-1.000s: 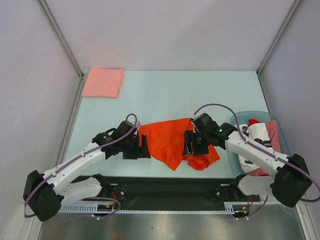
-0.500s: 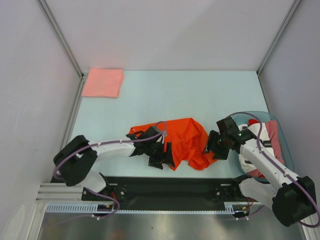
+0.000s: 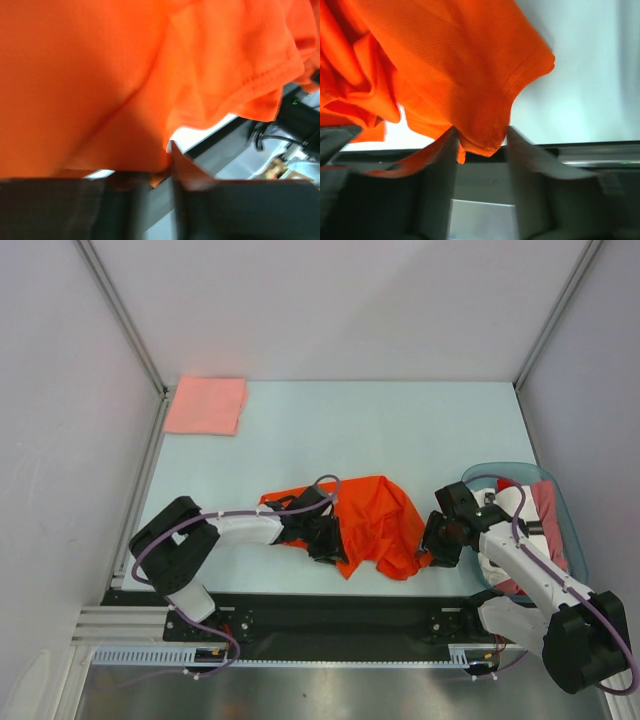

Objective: Fold and stack the t-shirts
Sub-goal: Flatten the tshirt out

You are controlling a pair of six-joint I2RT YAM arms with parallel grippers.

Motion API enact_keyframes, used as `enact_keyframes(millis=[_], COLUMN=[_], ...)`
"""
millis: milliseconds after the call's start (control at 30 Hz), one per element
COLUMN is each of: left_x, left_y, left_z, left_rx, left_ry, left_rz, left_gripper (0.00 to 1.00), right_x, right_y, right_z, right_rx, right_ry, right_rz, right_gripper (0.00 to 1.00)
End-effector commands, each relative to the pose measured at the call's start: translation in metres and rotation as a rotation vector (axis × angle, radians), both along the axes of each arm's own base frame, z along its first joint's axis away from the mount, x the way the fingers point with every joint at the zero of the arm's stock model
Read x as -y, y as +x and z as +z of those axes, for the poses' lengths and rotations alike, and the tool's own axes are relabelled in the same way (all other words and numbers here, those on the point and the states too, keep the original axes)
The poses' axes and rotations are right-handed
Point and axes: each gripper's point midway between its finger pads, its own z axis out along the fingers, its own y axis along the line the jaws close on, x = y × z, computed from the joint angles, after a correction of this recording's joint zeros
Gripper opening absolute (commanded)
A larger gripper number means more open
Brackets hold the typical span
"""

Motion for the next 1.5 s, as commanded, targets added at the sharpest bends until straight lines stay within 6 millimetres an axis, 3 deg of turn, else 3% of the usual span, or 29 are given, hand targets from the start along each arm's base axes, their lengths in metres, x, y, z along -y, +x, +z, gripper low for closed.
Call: enact_keyframes(millis=[0,67,100,133,167,200,267,300,333,400,433,500,533,567,600,667,700,767,800,867,900,967,1000,1133,1300,1367,1433,1467], left_x=[0.004,-0.001,-0.002,-0.004,-0.013,-0.015,-0.029,-0.031,-0.036,-0.047,-0.054,-0.067,-0.077,-0.086,-0.095,-0.119,-0.132,-0.155,-0.167,-0.179,-0.191,-0.197,-0.208,-0.221,-0.219,-0.216,-0.205,-0.196], left_y=[0.028,0.030,0.038,0.041,0.038,0.046,0.043,0.046,0.047,0.041,0.038,0.033,0.032,0.031,0.025,0.028,0.026,0.029,0.025,0.027,0.025,0.026,0.021,0.013,0.006,0.014,0.038,0.059], left_z=[0.010,0.021,0.031,0.049,0.057,0.073,0.110,0.132,0.150,0.200,0.210,0.255,0.262,0.274,0.305,0.327,0.359,0.382,0.414,0.436,0.464,0.484,0.505,0.538,0.561,0.556,0.534,0.517], left_rx=[0.072,0.104,0.149,0.204,0.214,0.266,0.350,0.402,0.447,0.556,0.578,0.683,0.704,0.731,0.787,0.861,0.934,1.001,1.078,1.138,1.210,1.264,1.317,1.400,1.453,1.440,1.393,1.368], left_ry=[0.000,0.015,0.026,0.013,0.041,0.043,0.034,0.015,0.000,-0.080,-0.081,-0.137,-0.113,-0.108,-0.152,-0.107,-0.131,-0.082,-0.102,-0.078,-0.092,-0.091,-0.106,-0.143,-0.214,-0.180,-0.083,0.008], left_rz=[0.035,0.029,0.040,0.031,0.029,0.043,0.036,0.033,0.047,0.050,0.052,0.067,0.087,0.106,0.122,0.187,0.222,0.285,0.307,0.328,0.357,0.368,0.395,0.418,0.408,0.422,0.434,0.438], left_gripper=[0.18,0.06,0.03,0.00,0.00,0.00,0.00,0.00,0.00,0.00,0.00,0.00,0.00,0.00,0.00,0.00,0.00,0.00,0.00,0.00,0.00,0.00,0.00,0.00,0.00,0.00,0.00,0.00], right_x=[0.006,-0.001,-0.002,-0.001,0.001,0.002,0.010,0.014,0.017,0.024,0.026,0.031,0.030,0.030,0.029,0.027,0.024,0.024,0.024,0.022,0.021,0.023,0.026,0.030,0.021,0.014,0.007,0.001], right_y=[0.009,0.016,0.019,0.021,0.023,0.034,0.032,0.037,0.038,0.041,0.040,0.037,0.036,0.034,0.032,0.025,0.023,0.016,0.015,0.012,0.013,0.011,0.007,-0.002,-0.005,0.005,0.020,0.039], right_z=[-0.008,-0.007,-0.005,-0.001,0.005,0.023,0.041,0.070,0.083,0.112,0.135,0.155,0.176,0.185,0.196,0.230,0.243,0.272,0.280,0.303,0.315,0.333,0.350,0.374,0.366,0.355,0.353,0.341], right_rx=[0.010,0.033,0.048,0.055,0.070,0.132,0.157,0.227,0.262,0.346,0.407,0.455,0.516,0.538,0.571,0.684,0.726,0.814,0.834,0.891,0.927,0.985,1.040,1.108,1.080,1.045,1.045,1.020], right_ry=[-0.037,-0.010,-0.009,-0.015,-0.027,-0.054,-0.109,-0.136,-0.151,-0.178,-0.165,-0.161,-0.130,-0.116,-0.097,-0.032,-0.006,0.029,0.035,0.061,0.075,0.104,0.128,0.167,0.216,0.211,0.207,0.186], right_rz=[0.000,0.022,0.027,0.026,0.031,0.037,0.054,0.057,0.059,0.044,0.035,0.023,0.017,0.019,0.019,0.041,0.054,0.081,0.088,0.108,0.104,0.074,0.052,0.028,0.052,0.068,0.067,0.065], right_gripper=[0.43,0.32,0.12,0.02,0.00,0.00,0.00,0.00,0.00,0.00,0.00,0.00,0.00,0.00,0.00,0.00,0.00,0.00,0.00,0.00,0.00,0.00,0.00,0.00,0.00,0.00,0.00,0.00])
